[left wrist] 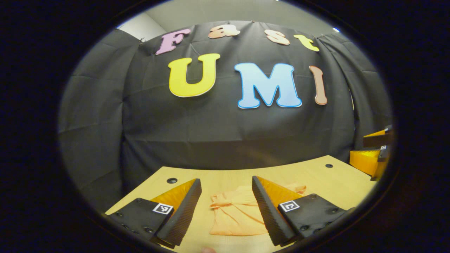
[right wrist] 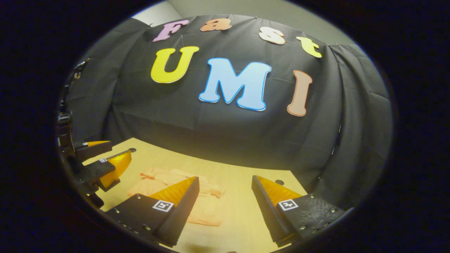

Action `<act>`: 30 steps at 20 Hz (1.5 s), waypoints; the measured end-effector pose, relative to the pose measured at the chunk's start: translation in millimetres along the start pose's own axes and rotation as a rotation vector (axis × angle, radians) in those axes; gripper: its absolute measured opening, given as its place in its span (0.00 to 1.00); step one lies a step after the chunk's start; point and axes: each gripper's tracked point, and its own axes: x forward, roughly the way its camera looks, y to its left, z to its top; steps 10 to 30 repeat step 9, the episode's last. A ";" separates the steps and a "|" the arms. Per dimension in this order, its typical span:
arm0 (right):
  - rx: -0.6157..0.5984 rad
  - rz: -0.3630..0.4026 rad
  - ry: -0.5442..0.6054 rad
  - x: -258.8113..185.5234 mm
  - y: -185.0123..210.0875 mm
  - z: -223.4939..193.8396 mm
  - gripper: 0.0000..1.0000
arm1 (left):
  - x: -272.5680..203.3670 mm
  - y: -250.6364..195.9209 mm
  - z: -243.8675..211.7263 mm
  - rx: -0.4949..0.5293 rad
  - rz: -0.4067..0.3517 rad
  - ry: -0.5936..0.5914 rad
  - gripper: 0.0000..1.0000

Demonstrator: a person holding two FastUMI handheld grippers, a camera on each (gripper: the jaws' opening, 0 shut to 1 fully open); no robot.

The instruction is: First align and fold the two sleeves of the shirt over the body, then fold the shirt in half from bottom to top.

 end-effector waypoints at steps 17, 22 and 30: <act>0.033 0.010 -0.033 -73.5 -46.4 -10.2 0.92 | -89.0 -23.7 28.7 -0.028 0.065 -0.053 0.96; 0.033 0.010 -0.033 -73.5 -46.4 -10.2 0.92 | -89.0 -23.7 28.7 -0.028 0.065 -0.053 0.96; 0.033 0.010 -0.033 -73.5 -46.4 -10.2 0.92 | -89.0 -23.7 28.7 -0.028 0.065 -0.053 0.96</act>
